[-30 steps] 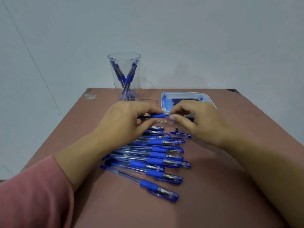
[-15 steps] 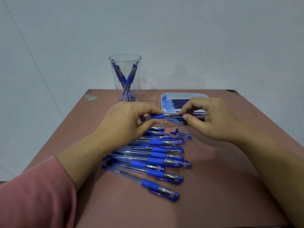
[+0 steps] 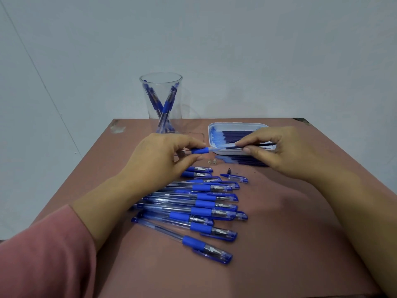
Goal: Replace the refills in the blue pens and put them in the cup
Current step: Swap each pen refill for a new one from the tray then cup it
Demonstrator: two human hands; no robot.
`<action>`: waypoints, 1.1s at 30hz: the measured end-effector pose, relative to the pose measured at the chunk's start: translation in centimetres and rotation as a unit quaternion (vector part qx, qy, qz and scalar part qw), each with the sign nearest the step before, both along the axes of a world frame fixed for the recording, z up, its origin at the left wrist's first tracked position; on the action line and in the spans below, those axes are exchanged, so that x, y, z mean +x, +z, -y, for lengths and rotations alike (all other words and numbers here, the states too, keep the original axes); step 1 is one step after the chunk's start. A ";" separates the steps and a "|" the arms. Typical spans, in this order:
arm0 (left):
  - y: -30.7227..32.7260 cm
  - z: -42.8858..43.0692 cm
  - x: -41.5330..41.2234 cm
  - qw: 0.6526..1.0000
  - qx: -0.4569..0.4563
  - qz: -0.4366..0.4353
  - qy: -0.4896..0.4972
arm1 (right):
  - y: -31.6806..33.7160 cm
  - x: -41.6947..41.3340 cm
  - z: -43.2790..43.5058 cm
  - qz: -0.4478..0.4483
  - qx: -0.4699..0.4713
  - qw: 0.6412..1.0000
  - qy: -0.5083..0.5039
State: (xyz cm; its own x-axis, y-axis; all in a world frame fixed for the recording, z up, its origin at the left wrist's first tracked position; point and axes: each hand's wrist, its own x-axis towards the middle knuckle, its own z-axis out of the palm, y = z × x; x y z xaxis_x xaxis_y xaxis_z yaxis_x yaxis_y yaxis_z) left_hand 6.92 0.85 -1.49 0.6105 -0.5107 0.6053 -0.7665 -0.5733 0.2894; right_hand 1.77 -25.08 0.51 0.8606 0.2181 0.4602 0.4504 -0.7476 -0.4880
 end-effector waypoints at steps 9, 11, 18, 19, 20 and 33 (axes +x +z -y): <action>-0.1 -0.3 0.6 0.999 -0.033 -0.020 0.013 | -0.6 0.9 1.5 -0.058 -0.049 0.996 -0.056; -0.1 -0.2 0.5 0.999 -0.028 -0.022 0.015 | -0.9 1.0 1.4 -0.082 -0.092 0.991 -0.059; 0.0 -0.1 0.2 0.999 -0.021 -0.025 0.010 | -0.8 0.7 0.6 -0.070 -0.215 0.972 -0.064; 0.0 -0.1 0.2 0.999 -0.021 -0.026 0.010 | -0.9 0.7 0.5 -0.061 -0.221 0.971 -0.066; 0.0 -0.1 0.2 0.999 -0.021 -0.026 0.009 | -0.9 0.7 0.5 -0.052 -0.222 0.971 -0.067; 0.1 -0.2 0.4 1.000 -0.017 -0.013 -0.001 | 1.6 5.9 2.5 -0.147 -0.189 0.966 -0.094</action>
State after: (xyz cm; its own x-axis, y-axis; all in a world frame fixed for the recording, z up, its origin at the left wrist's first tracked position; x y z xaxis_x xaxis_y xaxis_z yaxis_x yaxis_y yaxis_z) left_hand 7.33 1.07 -1.41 0.6256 -0.4915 0.6059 -0.7593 -0.5621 0.3280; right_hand 7.71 -27.57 2.08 0.9829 0.1496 0.1077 0.1724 -0.9529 -0.2496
